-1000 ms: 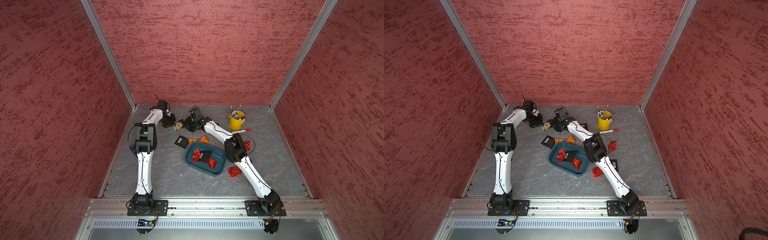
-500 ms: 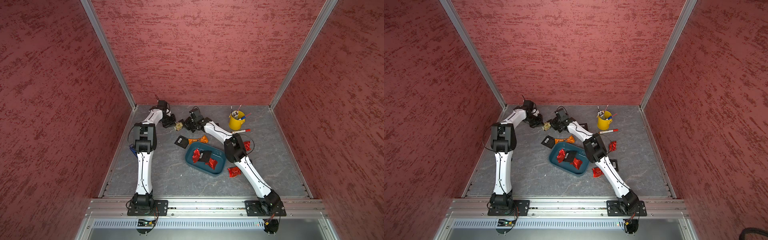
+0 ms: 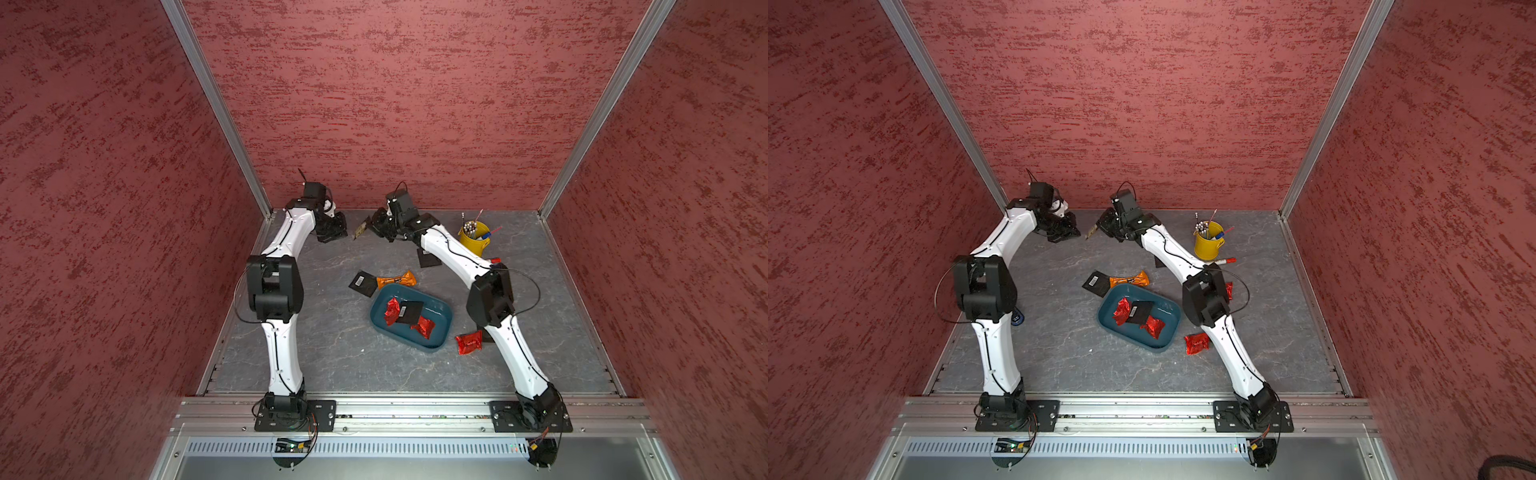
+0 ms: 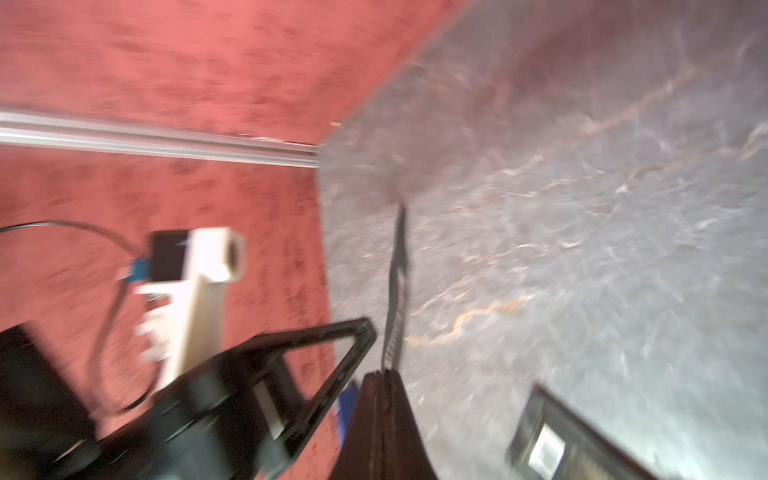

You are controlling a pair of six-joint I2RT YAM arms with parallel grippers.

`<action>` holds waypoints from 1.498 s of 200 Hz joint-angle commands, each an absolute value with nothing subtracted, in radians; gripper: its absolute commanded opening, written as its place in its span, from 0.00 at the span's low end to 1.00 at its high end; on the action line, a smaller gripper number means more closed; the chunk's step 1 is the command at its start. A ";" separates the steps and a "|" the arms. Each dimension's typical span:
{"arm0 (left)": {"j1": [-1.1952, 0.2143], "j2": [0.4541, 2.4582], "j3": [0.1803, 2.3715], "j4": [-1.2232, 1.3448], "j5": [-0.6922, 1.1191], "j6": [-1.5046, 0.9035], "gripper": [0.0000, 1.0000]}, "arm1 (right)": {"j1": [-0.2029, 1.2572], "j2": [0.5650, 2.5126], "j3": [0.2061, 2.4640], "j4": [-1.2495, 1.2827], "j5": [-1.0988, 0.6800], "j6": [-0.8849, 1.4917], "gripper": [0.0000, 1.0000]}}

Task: Put the tea bags into the storage box
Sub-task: Pick up the tea bag from the center of the board, then place the tea bag in the storage box.

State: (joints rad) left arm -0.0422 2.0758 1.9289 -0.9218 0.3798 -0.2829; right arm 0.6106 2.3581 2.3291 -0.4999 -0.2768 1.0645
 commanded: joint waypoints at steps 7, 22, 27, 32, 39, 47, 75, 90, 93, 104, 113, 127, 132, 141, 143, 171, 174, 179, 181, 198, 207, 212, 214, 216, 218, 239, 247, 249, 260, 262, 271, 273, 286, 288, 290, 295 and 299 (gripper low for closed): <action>-0.046 1.979 1.800 -0.926 0.375 -0.295 0.00 | 0.628 2.069 1.976 -0.489 -0.265 0.935 0.00; -0.051 1.921 1.726 -0.909 0.376 -0.296 0.00 | 0.640 1.891 1.733 -0.454 -0.254 0.921 0.00; -0.054 1.906 1.701 -0.903 0.375 -0.297 0.00 | 0.641 1.836 1.658 -0.434 -0.260 0.928 0.00; -0.056 1.889 1.679 -0.896 0.373 -0.300 0.01 | 0.642 1.783 1.590 -0.419 -0.263 0.938 0.00; -0.059 1.870 1.650 -0.887 0.372 -0.306 0.01 | 0.647 1.713 1.503 -0.406 -0.254 0.950 0.00; -0.063 1.852 1.619 -0.873 0.376 -0.315 0.02 | 0.654 1.643 1.422 -0.398 -0.243 0.962 0.00; -0.088 1.820 1.549 -0.834 0.377 -0.342 0.05 | 0.673 1.476 1.233 -0.389 -0.229 1.009 0.00; -0.105 1.819 1.528 -0.823 0.372 -0.352 0.06 | 0.683 1.431 1.154 -0.363 -0.239 1.036 0.00; -0.108 1.818 1.522 -0.819 0.370 -0.353 0.07 | 0.685 1.425 1.141 -0.358 -0.240 1.041 0.00; -0.120 1.815 1.500 -0.809 0.362 -0.355 0.11 | 0.696 1.416 1.107 -0.350 -0.238 1.053 0.00; -0.128 1.814 1.484 -0.801 0.360 -0.359 0.17 | 0.701 1.414 1.080 -0.345 -0.239 1.063 0.00; -0.139 1.816 1.465 -0.796 0.359 -0.361 0.24 | 0.707 1.411 1.039 -0.320 -0.245 1.088 0.00; -0.143 1.818 1.459 -0.796 0.356 -0.359 0.27 | 0.710 1.413 1.028 -0.313 -0.246 1.101 0.00; -0.147 1.820 1.449 -0.797 0.348 -0.358 0.35 | 0.714 1.418 1.009 -0.302 -0.250 1.120 0.00; -0.148 1.821 1.447 -0.796 0.346 -0.357 0.37 | 0.714 1.418 1.006 -0.302 -0.250 1.122 0.00; -0.159 1.835 1.422 -0.791 0.330 -0.351 0.51 | 0.736 1.419 0.965 -0.305 -0.217 1.149 0.08; -0.162 1.838 1.419 -0.789 0.330 -0.352 0.51 | 0.736 1.418 0.963 -0.311 -0.212 1.149 0.10; -0.164 1.841 1.414 -0.786 0.331 -0.352 0.51 | 0.736 1.417 0.960 -0.323 -0.205 1.147 0.15; -0.165 1.843 1.413 -0.785 0.329 -0.351 0.51 | 0.736 1.417 0.959 -0.328 -0.202 1.146 0.16; -0.176 1.855 1.405 -0.782 0.323 -0.347 0.52 | 0.736 1.415 0.969 -0.377 -0.184 1.131 0.28; -0.184 1.859 1.404 -0.781 0.317 -0.346 0.52 | 0.737 1.413 0.975 -0.396 -0.178 1.126 0.32; -0.188 1.863 1.404 -0.779 0.317 -0.344 0.53 | 0.737 1.411 0.976 -0.401 -0.173 1.123 0.34; -0.190 1.864 1.403 -0.778 0.317 -0.343 0.53 | 0.737 1.411 0.976 -0.402 -0.173 1.123 0.35; -0.192 1.865 1.403 -0.777 0.317 -0.344 0.54 | 0.736 1.410 0.976 -0.404 -0.172 1.123 0.36; -0.193 1.866 1.402 -0.776 0.319 -0.344 0.54 | 0.736 1.409 0.977 -0.405 -0.171 1.122 0.36; -0.222 1.876 1.401 -0.752 0.338 -0.341 0.55 | 0.736 1.395 0.984 -0.444 -0.147 1.112 0.45; -0.236 1.885 1.406 -0.751 0.343 -0.336 0.56 | 0.738 1.386 0.990 -0.463 -0.138 1.106 0.50; -0.239 1.887 1.408 -0.752 0.345 -0.336 0.57 | 0.737 1.385 0.992 -0.468 -0.136 1.105 0.52; -0.256 1.905 1.416 -0.749 0.356 -0.330 0.57 | 0.736 1.370 0.997 -0.490 -0.125 1.096 0.58; -0.260 1.908 1.417 -0.747 0.360 -0.331 0.57 | 0.736 1.369 0.999 -0.494 -0.123 1.094 0.59; -0.270 1.926 1.420 -0.741 0.377 -0.333 0.57 | 0.736 1.358 1.002 -0.513 -0.112 1.088 0.62; -0.272 1.929 1.420 -0.739 0.382 -0.336 0.57 | 0.736 1.355 1.004 -0.519 -0.111 1.087 0.64; -0.284 1.954 1.429 -0.734 0.393 -0.340 0.57 | 0.736 1.344 1.020 -0.566 -0.099 1.077 0.70; -0.286 1.957 1.429 -0.735 0.393 -0.340 0.57 | 0.736 1.343 1.022 -0.571 -0.097 1.077 0.70; -0.287 1.960 1.431 -0.734 0.393 -0.340 0.57 | 0.736 1.341 1.024 -0.575 -0.097 1.077 0.71; -0.292 1.969 1.434 -0.732 0.393 -0.340 0.57 | 0.736 1.334 1.024 -0.585 -0.095 1.077 0.72; -0.294 1.973 1.437 -0.734 0.391 -0.341 0.57 | 0.736 1.327 1.022 -0.588 -0.093 1.076 0.73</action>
State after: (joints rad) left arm -0.2794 1.9308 1.4105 -0.7536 0.3664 -0.3504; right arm 0.7319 1.3693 0.9802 -0.5072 -0.1459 1.0969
